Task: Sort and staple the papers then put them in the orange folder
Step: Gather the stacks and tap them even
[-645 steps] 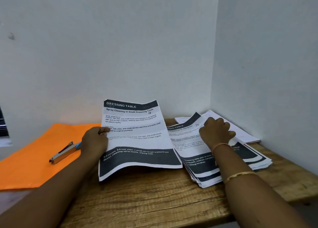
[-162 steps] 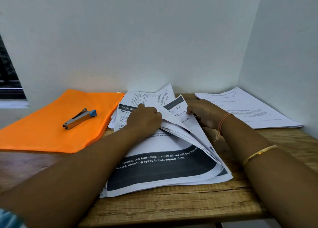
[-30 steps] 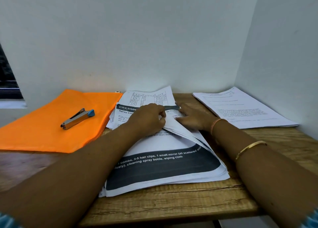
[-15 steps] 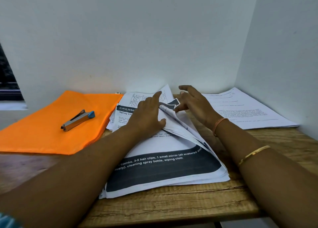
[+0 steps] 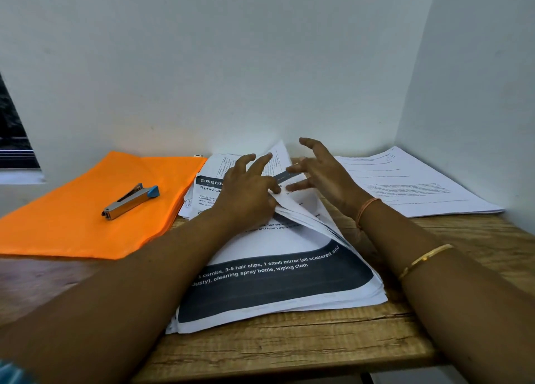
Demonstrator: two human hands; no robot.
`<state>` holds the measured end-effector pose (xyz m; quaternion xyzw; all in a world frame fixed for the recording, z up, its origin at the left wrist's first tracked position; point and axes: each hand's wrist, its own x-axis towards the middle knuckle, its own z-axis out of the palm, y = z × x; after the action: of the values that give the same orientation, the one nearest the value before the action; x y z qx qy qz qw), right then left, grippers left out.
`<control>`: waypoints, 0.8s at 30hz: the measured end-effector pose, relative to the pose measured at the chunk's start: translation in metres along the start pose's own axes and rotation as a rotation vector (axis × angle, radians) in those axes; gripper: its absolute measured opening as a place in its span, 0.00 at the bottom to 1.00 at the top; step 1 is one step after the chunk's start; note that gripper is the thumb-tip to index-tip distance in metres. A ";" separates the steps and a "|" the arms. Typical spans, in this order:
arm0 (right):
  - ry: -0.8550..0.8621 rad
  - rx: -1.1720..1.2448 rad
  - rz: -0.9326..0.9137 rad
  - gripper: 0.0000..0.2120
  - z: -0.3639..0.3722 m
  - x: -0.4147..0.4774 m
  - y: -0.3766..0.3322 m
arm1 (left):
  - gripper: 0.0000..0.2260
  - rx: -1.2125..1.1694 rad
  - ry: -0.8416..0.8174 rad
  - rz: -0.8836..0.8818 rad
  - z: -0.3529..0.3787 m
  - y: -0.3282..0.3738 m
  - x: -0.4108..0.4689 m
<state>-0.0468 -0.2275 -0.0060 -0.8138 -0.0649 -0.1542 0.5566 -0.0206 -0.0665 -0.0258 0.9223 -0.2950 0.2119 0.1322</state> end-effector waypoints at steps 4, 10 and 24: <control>-0.049 -0.299 0.034 0.25 -0.009 0.004 0.014 | 0.15 -0.133 -0.050 -0.087 0.000 -0.002 0.003; -0.280 -0.586 0.160 0.41 -0.004 0.012 0.033 | 0.11 -0.157 -0.061 -0.178 0.004 -0.002 0.004; -0.335 -0.694 0.179 0.35 -0.001 0.006 0.019 | 0.11 -0.165 -0.081 -0.224 0.002 -0.001 0.001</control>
<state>-0.0361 -0.2359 -0.0205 -0.9698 -0.0276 0.0169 0.2416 -0.0183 -0.0667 -0.0269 0.9432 -0.2119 0.1335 0.2184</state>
